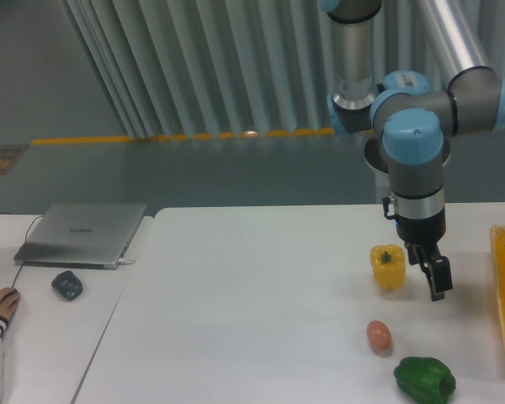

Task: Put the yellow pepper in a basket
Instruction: 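Lower the gripper around the yellow pepper and close it, then lift the yellow pepper slightly and hold it above the table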

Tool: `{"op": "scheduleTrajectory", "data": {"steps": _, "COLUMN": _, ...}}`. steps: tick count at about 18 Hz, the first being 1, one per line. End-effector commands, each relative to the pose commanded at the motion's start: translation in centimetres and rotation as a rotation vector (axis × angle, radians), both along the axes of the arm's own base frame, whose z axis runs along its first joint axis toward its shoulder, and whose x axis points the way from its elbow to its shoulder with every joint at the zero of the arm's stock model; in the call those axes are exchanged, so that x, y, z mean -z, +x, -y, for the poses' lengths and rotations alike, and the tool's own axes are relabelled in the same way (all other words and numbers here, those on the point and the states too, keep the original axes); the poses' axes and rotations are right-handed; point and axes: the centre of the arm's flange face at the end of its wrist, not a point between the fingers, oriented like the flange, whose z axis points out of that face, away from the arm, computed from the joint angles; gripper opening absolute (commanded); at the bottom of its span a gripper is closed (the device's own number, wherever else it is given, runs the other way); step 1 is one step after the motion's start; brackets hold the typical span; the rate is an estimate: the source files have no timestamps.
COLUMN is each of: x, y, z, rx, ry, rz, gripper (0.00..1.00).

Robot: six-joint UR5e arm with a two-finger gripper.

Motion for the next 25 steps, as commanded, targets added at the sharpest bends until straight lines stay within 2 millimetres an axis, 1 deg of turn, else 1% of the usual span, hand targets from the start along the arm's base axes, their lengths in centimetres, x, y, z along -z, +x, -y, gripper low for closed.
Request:
{"op": "scheduleTrajectory", "data": {"steps": 3, "x": 0.1, "y": 0.2, "z": 0.0, "rx": -0.002, "ry": 0.000, "rz": 0.007, "gripper": 1.00}}
{"op": "scheduleTrajectory", "data": {"steps": 5, "x": 0.6, "y": 0.4, "z": 0.1, "rx": -0.027, "ry": 0.002, "rz": 0.020, "gripper": 1.00}}
{"op": "scheduleTrajectory", "data": {"steps": 6, "x": 1.4, "y": 0.7, "z": 0.3, "rx": -0.047, "ry": 0.004, "rz": 0.035, "gripper": 1.00}}
{"op": "scheduleTrajectory", "data": {"steps": 7, "x": 1.9, "y": 0.6, "z": 0.3, "rx": -0.063, "ry": 0.036, "rz": 0.050, "gripper": 1.00}}
{"op": "scheduleTrajectory", "data": {"steps": 8, "x": 2.9, "y": 0.8, "z": 0.5, "rx": -0.069, "ry": 0.053, "rz": 0.076, "gripper": 1.00}}
{"op": "scheduleTrajectory", "data": {"steps": 9, "x": 3.4, "y": 1.1, "z": 0.7, "rx": -0.070, "ry": 0.060, "rz": 0.091, "gripper": 1.00}}
{"op": "scheduleTrajectory", "data": {"steps": 12, "x": 3.0, "y": 1.6, "z": 0.7, "rx": -0.103, "ry": 0.064, "rz": 0.092, "gripper": 1.00}}
{"op": "scheduleTrajectory", "data": {"steps": 14, "x": 3.0, "y": 2.0, "z": 0.5, "rx": -0.182, "ry": 0.081, "rz": 0.118, "gripper": 1.00}}
{"op": "scheduleTrajectory", "data": {"steps": 15, "x": 3.5, "y": 2.6, "z": 0.4, "rx": -0.223, "ry": 0.104, "rz": 0.167, "gripper": 1.00}}
{"op": "scheduleTrajectory", "data": {"steps": 16, "x": 3.3, "y": 3.4, "z": 0.8, "rx": -0.238, "ry": 0.120, "rz": 0.188, "gripper": 1.00}}
{"op": "scheduleTrajectory", "data": {"steps": 17, "x": 3.7, "y": 4.3, "z": 0.9, "rx": -0.242, "ry": 0.114, "rz": 0.194, "gripper": 1.00}}
{"op": "scheduleTrajectory", "data": {"steps": 18, "x": 3.8, "y": 5.2, "z": 0.6, "rx": -0.219, "ry": 0.111, "rz": 0.186, "gripper": 1.00}}
{"op": "scheduleTrajectory", "data": {"steps": 21, "x": 3.6, "y": 5.4, "z": 0.8, "rx": -0.214, "ry": 0.077, "rz": 0.139, "gripper": 1.00}}
{"op": "scheduleTrajectory", "data": {"steps": 23, "x": 3.5, "y": 6.8, "z": 0.4, "rx": -0.189, "ry": 0.040, "rz": 0.111, "gripper": 1.00}}
{"op": "scheduleTrajectory", "data": {"steps": 24, "x": 3.6, "y": 7.0, "z": 0.4, "rx": -0.189, "ry": 0.024, "rz": 0.120, "gripper": 1.00}}
{"op": "scheduleTrajectory", "data": {"steps": 25, "x": 3.2, "y": 7.1, "z": 0.3, "rx": -0.183, "ry": 0.012, "rz": 0.127, "gripper": 1.00}}
